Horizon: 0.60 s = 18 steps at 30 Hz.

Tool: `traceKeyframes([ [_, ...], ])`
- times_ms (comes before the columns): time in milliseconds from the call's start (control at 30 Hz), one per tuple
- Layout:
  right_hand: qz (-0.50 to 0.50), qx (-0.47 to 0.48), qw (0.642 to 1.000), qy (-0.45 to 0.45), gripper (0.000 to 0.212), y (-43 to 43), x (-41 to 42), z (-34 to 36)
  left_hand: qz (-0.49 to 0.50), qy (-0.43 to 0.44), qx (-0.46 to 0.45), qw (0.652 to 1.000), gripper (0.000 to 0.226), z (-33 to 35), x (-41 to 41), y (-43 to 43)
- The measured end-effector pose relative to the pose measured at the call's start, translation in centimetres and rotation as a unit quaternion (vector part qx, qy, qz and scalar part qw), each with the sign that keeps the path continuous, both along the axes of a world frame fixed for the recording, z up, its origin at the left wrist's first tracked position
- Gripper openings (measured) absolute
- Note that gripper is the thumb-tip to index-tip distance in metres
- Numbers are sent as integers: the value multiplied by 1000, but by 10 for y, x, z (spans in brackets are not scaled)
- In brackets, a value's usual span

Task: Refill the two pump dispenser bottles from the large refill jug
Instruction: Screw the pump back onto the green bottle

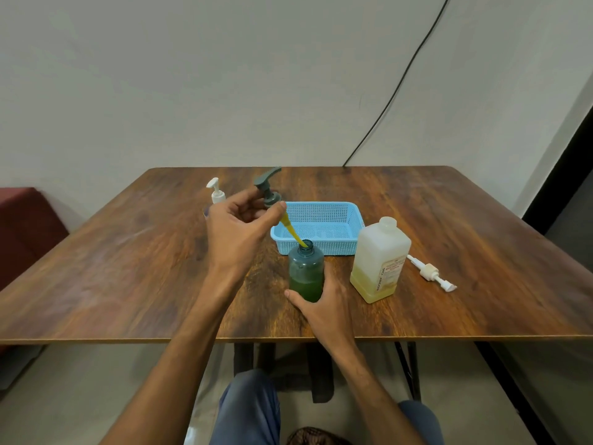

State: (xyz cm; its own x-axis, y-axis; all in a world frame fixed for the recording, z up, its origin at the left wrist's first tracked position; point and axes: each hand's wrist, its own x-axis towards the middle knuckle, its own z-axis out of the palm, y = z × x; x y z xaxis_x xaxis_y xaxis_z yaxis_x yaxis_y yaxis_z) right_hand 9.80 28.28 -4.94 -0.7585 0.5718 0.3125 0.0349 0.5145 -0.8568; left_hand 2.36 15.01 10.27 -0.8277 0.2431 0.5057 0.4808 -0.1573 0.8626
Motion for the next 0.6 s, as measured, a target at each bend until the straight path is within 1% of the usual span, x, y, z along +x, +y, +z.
traceKeyframes([
  [67, -1, 1, 1000, 4, 79, 0, 0, 0, 0, -2, -31, 1000, 29, -3, 1, 6],
  [167, 0, -6, 1000, 7, 80, 0, -1, 1, 9, 34, -105, 994, 31, -8, 3, 15],
  [233, -2, -5, 1000, 5, 79, 0, -1, 0, 22, 53, -132, 990, 31, -9, 3, 20],
  [433, -3, -5, 1000, 0, 80, 0, -2, -2, 43, 80, -170, 981, 34, -4, -4, 26],
  [600, 0, -12, 1000, 3, 81, 0, -1, -1, 52, 89, -175, 979, 34, -6, -5, 33],
])
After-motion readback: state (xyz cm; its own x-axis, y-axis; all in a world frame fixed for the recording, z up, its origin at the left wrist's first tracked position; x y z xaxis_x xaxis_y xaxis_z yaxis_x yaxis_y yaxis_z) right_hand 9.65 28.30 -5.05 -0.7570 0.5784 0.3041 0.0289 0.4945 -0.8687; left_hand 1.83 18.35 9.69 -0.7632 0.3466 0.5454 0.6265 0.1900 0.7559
